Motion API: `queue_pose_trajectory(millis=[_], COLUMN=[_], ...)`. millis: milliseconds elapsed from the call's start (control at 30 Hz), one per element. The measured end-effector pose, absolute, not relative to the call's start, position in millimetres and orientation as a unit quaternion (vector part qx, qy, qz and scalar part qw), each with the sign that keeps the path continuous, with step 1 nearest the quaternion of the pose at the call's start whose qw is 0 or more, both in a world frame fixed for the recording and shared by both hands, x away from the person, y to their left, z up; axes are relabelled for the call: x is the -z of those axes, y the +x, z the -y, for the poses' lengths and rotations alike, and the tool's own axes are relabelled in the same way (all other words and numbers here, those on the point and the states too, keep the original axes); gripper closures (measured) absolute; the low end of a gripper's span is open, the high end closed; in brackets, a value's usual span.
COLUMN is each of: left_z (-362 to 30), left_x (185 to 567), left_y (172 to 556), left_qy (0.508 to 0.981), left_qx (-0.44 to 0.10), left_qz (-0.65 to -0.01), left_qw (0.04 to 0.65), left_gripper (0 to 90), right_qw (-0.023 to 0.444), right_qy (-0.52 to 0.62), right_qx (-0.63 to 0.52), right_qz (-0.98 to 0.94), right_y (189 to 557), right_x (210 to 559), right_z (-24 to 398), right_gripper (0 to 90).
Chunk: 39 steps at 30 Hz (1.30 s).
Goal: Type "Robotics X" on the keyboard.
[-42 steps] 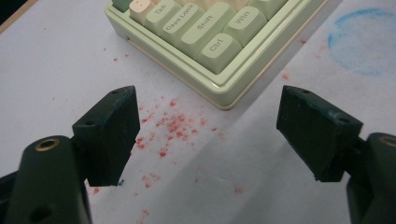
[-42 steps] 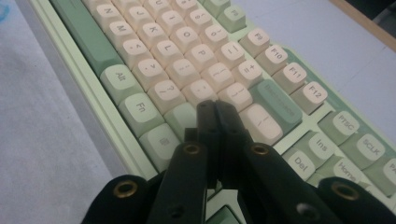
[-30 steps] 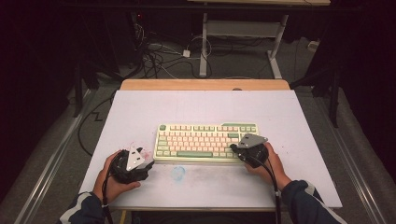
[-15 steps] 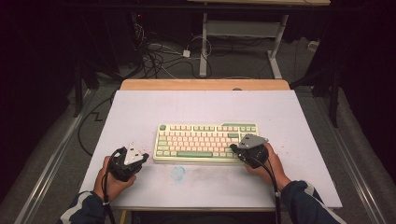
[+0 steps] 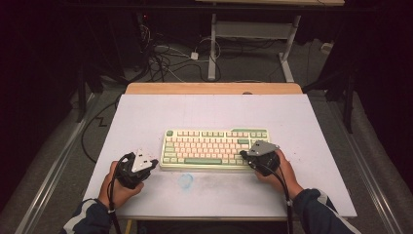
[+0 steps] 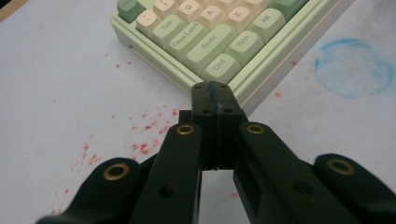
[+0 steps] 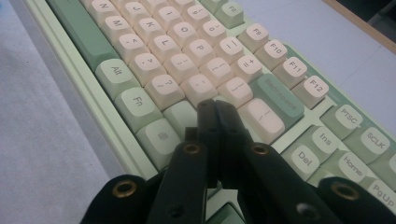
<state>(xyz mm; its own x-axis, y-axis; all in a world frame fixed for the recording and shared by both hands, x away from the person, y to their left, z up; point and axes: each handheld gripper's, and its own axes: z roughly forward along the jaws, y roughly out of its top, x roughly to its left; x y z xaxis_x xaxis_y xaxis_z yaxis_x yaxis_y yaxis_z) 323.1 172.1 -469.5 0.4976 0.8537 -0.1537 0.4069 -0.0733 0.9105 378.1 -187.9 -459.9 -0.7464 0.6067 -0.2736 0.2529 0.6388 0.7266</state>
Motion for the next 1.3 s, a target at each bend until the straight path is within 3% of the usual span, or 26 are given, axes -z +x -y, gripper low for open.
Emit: queue_pose_trajectory(millis=[700, 1300], left_z=[-151, -124], left_x=[451, 453], left_y=[348, 364], left_qy=[0.701, 0.732], left_qx=[-0.218, -0.198], left_qz=[-0.436, -0.416], left_qw=[0.52, 0.501], left_gripper=[86.5, 86.3], right_qw=[0.255, 0.256], right_qy=[0.249, 0.25], right_qx=[-0.346, -0.348], right_qz=[-0.868, -0.867], right_y=[378, 378], right_x=[460, 460], right_z=[188, 188], right_gripper=[90.0, 90.0])
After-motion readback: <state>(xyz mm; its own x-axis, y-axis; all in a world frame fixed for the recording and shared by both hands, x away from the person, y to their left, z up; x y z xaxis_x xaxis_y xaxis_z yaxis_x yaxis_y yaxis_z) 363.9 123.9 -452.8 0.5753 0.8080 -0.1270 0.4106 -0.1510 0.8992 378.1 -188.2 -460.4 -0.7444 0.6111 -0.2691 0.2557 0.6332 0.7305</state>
